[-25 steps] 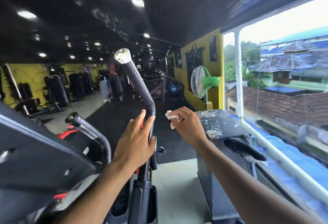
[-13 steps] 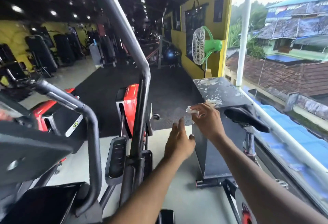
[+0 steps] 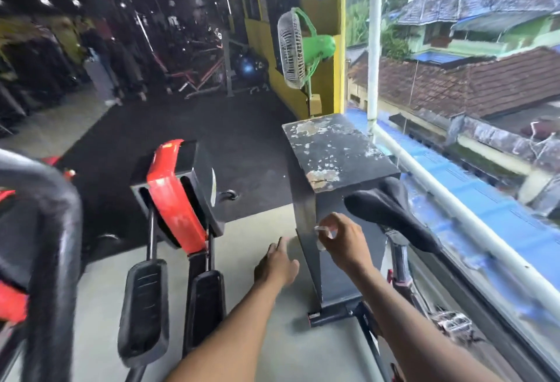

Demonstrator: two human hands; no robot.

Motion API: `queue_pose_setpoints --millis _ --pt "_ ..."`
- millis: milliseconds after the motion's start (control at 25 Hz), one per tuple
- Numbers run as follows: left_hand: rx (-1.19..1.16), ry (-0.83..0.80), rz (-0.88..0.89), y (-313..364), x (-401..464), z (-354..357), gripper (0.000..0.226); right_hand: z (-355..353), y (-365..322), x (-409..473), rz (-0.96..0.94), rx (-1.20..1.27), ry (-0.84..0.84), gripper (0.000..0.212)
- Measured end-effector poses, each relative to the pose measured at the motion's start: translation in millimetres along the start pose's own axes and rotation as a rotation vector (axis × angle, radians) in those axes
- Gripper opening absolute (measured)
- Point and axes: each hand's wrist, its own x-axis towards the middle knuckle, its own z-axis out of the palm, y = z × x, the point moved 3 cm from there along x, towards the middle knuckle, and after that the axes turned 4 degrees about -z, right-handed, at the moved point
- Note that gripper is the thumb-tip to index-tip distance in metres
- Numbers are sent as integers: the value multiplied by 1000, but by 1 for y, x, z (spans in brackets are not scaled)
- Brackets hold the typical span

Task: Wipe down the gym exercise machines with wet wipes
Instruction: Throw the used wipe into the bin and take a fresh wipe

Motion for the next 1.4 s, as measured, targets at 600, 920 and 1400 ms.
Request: queue_pose_setpoints --millis 600,920,1400 --pt "101 30 -52 -41 271 -60 58 150 33 197 -135 97 -197 15" --pt "-95 149 -195 -158 404 -139 63 328 0 367 -233 77 -435 34" --pt "-259 112 -204 -201 652 -219 60 481 -9 613 -281 15 -495 24"
